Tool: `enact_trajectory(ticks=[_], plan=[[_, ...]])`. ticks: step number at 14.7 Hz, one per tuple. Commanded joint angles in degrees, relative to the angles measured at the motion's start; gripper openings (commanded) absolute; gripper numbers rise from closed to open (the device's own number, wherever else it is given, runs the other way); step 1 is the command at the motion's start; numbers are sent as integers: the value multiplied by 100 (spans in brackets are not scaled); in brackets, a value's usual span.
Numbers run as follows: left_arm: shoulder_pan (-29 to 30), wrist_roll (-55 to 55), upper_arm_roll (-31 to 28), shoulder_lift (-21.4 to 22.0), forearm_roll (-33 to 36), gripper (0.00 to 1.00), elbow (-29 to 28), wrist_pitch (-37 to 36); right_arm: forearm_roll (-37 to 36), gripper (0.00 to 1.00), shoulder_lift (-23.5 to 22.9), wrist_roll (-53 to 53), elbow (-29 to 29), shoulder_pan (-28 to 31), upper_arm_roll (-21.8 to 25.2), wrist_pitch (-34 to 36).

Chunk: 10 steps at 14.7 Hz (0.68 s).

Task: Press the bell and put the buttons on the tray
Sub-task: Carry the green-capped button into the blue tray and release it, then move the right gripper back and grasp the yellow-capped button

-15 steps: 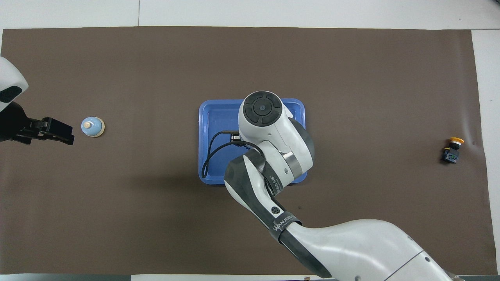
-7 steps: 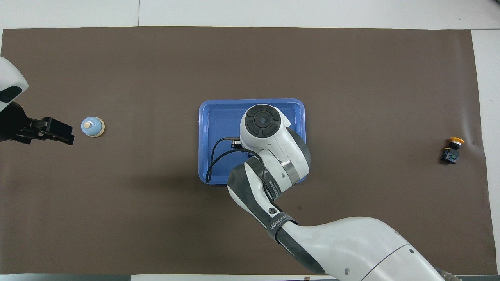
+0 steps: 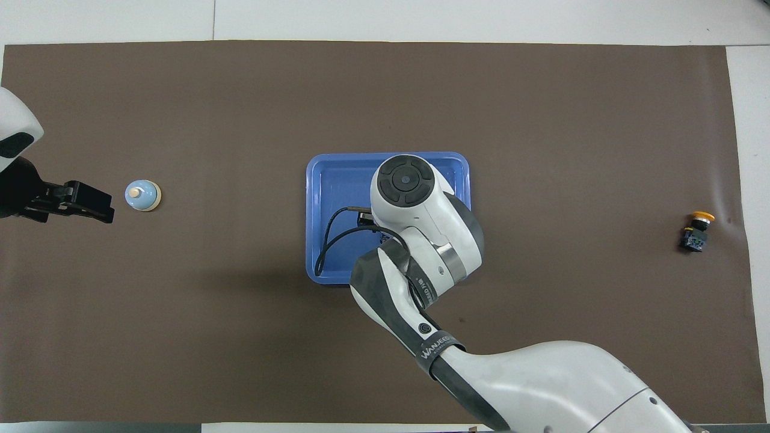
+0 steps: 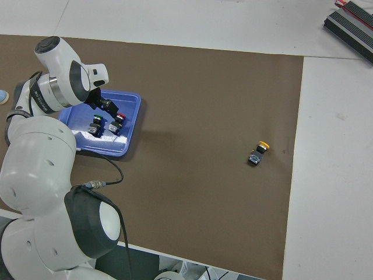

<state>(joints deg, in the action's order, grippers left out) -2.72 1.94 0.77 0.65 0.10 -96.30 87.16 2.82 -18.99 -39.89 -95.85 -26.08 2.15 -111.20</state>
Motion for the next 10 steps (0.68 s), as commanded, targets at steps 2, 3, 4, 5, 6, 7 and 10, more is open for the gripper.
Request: enact_trajectory(ticks=[2, 3, 4, 5, 6, 7, 10], plan=[[-9, -62, -16, 23, 16, 100, 41, -41, -184, 100, 528, 1182, -144, 1295, -57, 511], [-9, -62, -16, 23, 16, 100, 41, -41, -394, 100, 563, 1481, -144, 1611, -65, 573], [-9, -54, -16, 23, 16, 100, 41, -41, -596, 100, 563, 1789, -144, 1928, -65, 643], [-9, -62, -16, 23, 8, 100, 41, -41, -694, 100, 563, 2157, -188, 2253, -65, 653], [-9, -54, -16, 23, 16, 100, 41, -41, -704, 100, 598, 2648, -319, 2648, -57, 618], [-9, -54, -16, 23, 16, 100, 41, -41, -721, 100, 668, 3097, -494, 2974, -56, 531], [-9, -62, -16, 23, 8, 100, 41, -41, -905, 100, 879, 3970, -1249, 3757, -56, -346]])
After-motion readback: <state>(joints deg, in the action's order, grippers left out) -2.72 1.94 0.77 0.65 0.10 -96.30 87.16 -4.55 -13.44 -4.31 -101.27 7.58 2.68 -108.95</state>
